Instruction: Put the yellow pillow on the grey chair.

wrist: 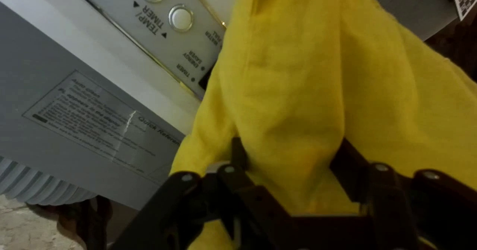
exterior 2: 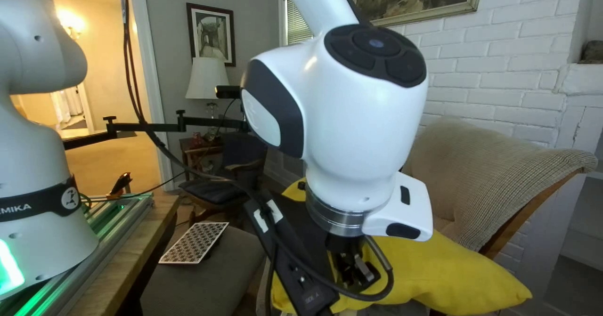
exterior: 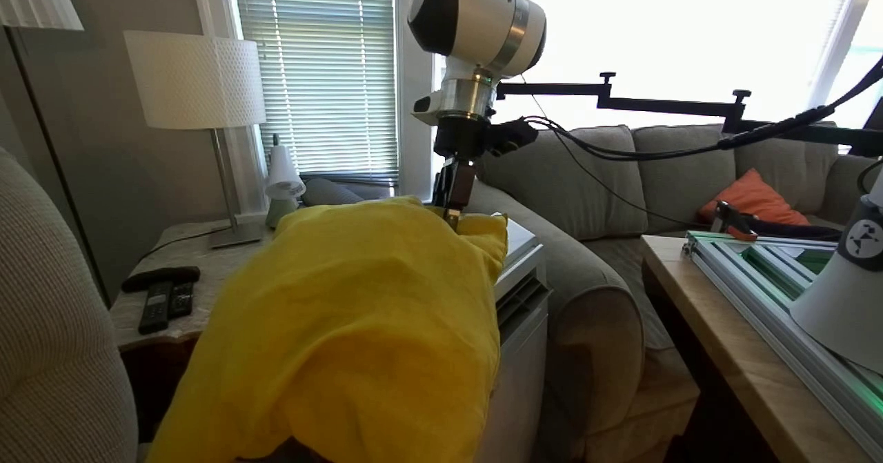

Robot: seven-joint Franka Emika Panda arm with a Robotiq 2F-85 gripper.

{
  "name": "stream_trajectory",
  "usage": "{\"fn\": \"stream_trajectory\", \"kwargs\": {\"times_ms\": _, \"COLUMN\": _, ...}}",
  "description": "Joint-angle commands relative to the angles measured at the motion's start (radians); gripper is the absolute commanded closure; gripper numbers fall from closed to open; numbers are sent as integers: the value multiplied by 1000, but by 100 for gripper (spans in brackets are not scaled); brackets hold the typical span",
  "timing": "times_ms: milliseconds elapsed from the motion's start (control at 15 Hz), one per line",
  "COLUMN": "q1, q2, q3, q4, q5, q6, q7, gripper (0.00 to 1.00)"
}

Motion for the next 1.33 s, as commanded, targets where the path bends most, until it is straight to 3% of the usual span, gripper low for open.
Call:
{"fn": "stream_trajectory", "kwargs": {"times_ms": 0, "q1": -11, "q2": 25, "q3": 22, "q4": 34, "q5": -30, "q6": 0, "q7": 7, "gripper": 68}}
{"fn": "stream_trajectory", "kwargs": {"times_ms": 333, "q1": -7, "q2": -31, "q3": 42, "q4": 27, "q5": -28, "q6": -19, "q7": -19, "gripper": 99}}
{"fn": "stream_trajectory", "kwargs": {"times_ms": 600, "q1": 34, "q2": -149, "q3": 68, "q4": 34, "q5": -93, "q6": -22, "q7": -43, "gripper": 98}}
{"fn": "stream_trajectory", "kwargs": {"times_ms": 800, "q1": 70, "q2": -213, "q3": 94, "q4": 106, "q5": -140, "q6": -30, "q7": -46, "gripper": 98}}
{"fn": "stream_trajectory", "kwargs": {"times_ms": 1267, "q1": 127, "q2": -176, "q3": 137, "q4": 361, "q5": -162, "q6": -91, "q7": -102, "gripper": 98}}
